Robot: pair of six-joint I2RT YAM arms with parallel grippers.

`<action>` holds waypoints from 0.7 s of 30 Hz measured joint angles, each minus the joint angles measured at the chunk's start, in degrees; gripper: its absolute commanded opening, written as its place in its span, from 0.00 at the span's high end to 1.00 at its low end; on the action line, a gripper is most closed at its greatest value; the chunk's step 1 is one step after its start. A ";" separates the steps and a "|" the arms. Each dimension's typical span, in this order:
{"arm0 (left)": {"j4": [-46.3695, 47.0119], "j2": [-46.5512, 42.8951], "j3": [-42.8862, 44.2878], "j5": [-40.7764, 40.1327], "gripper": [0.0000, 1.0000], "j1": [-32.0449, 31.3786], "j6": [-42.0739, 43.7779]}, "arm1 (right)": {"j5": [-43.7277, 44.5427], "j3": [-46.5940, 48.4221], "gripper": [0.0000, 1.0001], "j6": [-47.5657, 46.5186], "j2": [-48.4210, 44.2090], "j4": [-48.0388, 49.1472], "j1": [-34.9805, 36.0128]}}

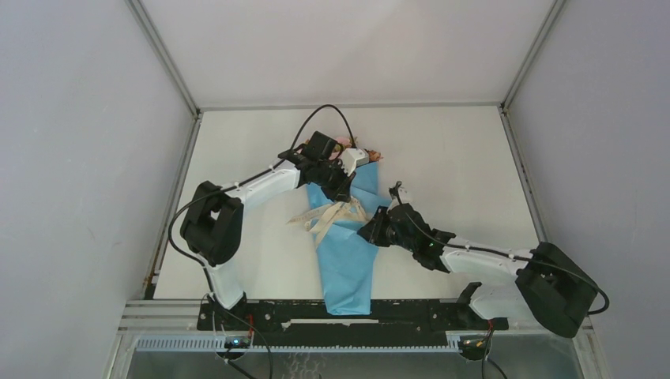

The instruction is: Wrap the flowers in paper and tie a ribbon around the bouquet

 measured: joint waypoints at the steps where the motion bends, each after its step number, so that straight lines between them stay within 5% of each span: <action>1: 0.04 0.00 -0.02 0.22 1.00 0.00 -0.02 | 1.68 0.00 0.73 1.38 0.94 0.63 0.39; 10: 0.24 0.00 0.00 0.81 1.00 0.00 -0.02 | 11.08 0.00 0.52 7.74 4.31 4.09 0.35; 21: 0.24 0.00 0.00 1.25 1.00 0.00 -0.04 | 11.85 0.33 0.49 8.37 7.80 6.21 -3.65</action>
